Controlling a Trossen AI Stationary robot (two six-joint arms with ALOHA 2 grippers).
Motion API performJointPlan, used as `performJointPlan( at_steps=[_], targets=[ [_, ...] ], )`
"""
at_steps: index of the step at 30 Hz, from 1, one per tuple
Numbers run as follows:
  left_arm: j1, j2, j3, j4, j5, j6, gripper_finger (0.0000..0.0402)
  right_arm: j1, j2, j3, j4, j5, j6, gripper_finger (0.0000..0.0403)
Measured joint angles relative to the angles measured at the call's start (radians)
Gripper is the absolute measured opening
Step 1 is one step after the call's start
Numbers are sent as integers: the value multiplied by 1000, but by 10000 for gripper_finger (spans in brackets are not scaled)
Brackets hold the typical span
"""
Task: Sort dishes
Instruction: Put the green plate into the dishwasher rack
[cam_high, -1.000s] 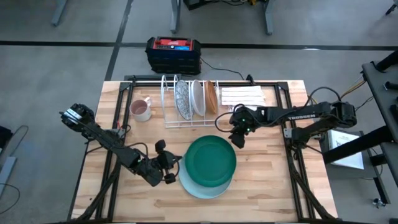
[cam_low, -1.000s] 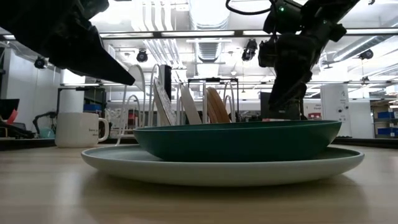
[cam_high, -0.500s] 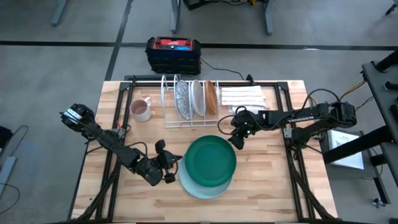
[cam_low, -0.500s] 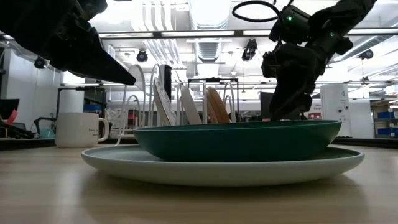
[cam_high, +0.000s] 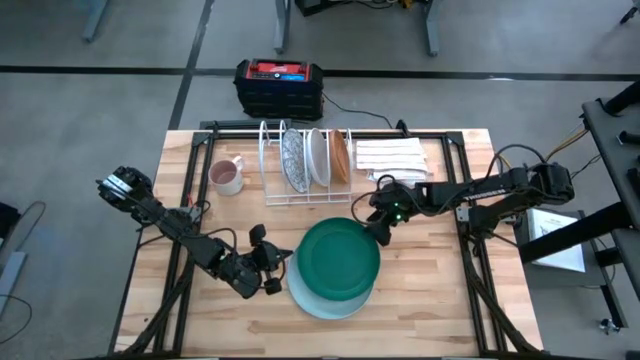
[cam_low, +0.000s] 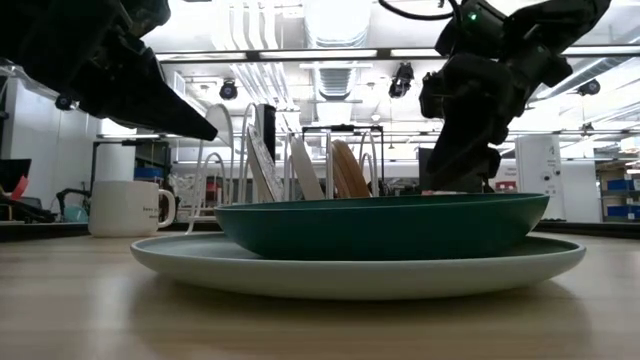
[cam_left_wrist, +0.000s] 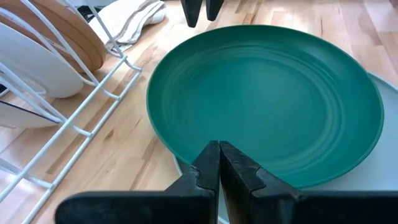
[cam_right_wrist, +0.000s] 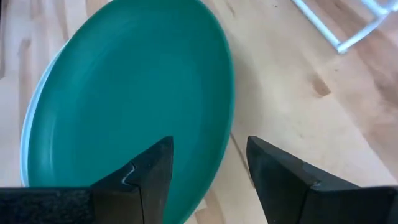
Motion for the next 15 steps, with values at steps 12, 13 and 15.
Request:
performJointPlan(
  at_steps=[12,13,15],
  targets=[
    [0,0,0,4,0,-18,0,0,1,-9,-1,40,26,187],
    [0,0,0,6,0,-18,0,2,5,-10,0,40,27,187],
    [0,0,0,9,0,-18,0,8,21,-13,20,42,31,188]
  ],
)
